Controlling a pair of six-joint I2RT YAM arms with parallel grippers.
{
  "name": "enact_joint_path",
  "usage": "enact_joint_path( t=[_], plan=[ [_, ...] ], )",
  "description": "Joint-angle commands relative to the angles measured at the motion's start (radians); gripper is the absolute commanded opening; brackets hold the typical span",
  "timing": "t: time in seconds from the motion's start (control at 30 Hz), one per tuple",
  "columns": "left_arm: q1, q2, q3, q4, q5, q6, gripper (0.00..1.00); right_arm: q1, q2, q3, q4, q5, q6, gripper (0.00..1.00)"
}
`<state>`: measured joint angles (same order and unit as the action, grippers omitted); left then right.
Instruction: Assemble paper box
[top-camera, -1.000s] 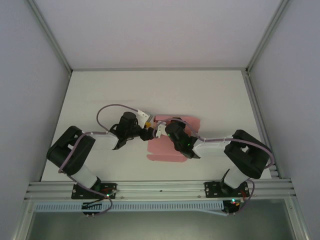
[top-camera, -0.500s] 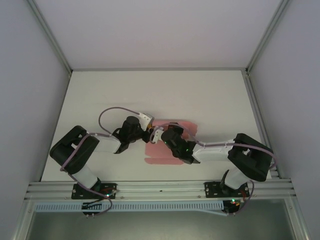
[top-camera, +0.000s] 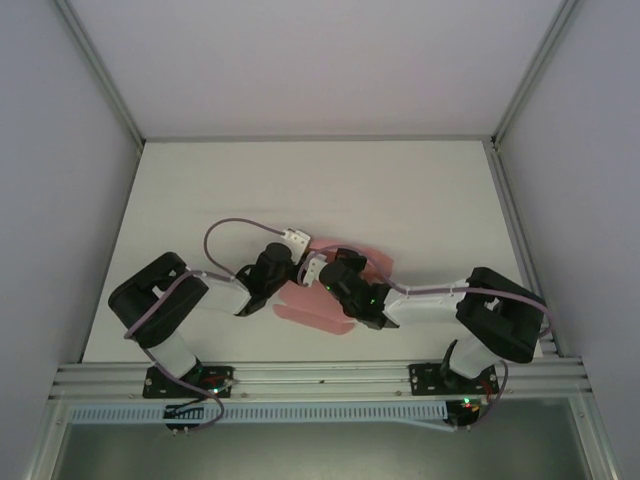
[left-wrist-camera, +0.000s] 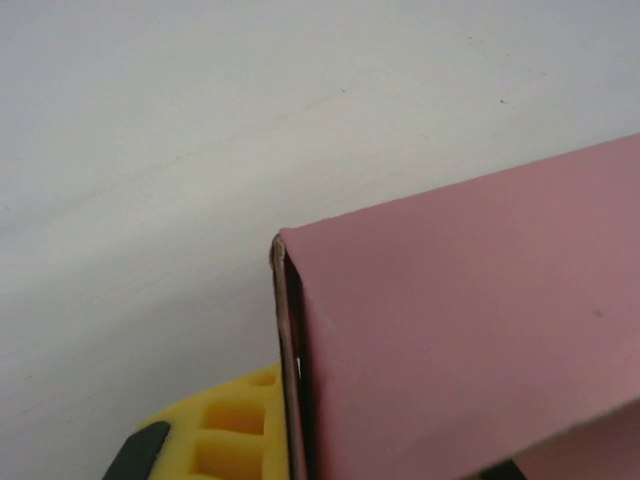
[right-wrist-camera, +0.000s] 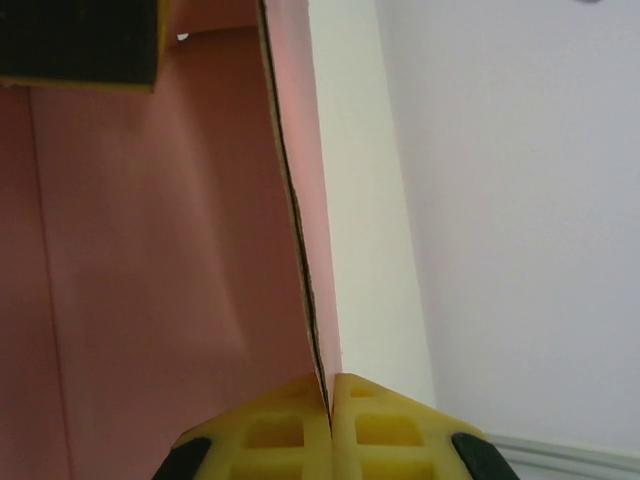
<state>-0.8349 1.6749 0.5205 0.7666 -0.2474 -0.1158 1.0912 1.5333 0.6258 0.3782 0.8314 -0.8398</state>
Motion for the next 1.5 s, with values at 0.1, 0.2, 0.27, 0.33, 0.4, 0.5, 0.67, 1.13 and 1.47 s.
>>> enact_joint_path(
  t=[0.1,0.2,0.27,0.33,0.4,0.5,0.67,1.13,1.47],
  plan=[
    [-0.004,0.084,-0.038,0.076,-0.372,-0.006,0.0,0.003,0.009,-0.015,-0.139,-0.019,0.112,0.0],
    [-0.023,0.114,-0.043,0.131,-0.456,0.019,0.0,0.002,0.012,-0.017,-0.137,-0.027,0.125,0.0],
    [-0.026,0.116,-0.044,0.129,-0.413,0.032,0.0,0.003,0.016,-0.017,-0.133,-0.033,0.127,0.0],
    [-0.028,0.089,-0.063,0.135,-0.348,0.022,0.12,0.002,0.025,-0.011,-0.133,-0.028,0.124,0.0],
    [-0.026,0.053,-0.081,0.129,-0.289,0.026,0.39,0.0,0.03,-0.007,-0.132,-0.027,0.126,0.0],
    [-0.021,0.007,-0.07,0.051,-0.215,0.018,0.49,-0.004,0.033,-0.004,-0.126,-0.026,0.131,0.0],
    [-0.023,-0.058,-0.071,-0.013,-0.13,-0.021,0.56,-0.008,0.034,0.003,-0.133,-0.021,0.146,0.0],
    [-0.02,-0.032,0.002,-0.09,-0.129,-0.059,0.09,-0.009,0.007,0.001,-0.089,-0.07,0.174,0.06],
    [-0.012,-0.006,-0.036,0.03,-0.123,-0.014,0.0,-0.05,-0.353,-0.01,-0.067,-0.375,0.391,1.0]
  ],
)
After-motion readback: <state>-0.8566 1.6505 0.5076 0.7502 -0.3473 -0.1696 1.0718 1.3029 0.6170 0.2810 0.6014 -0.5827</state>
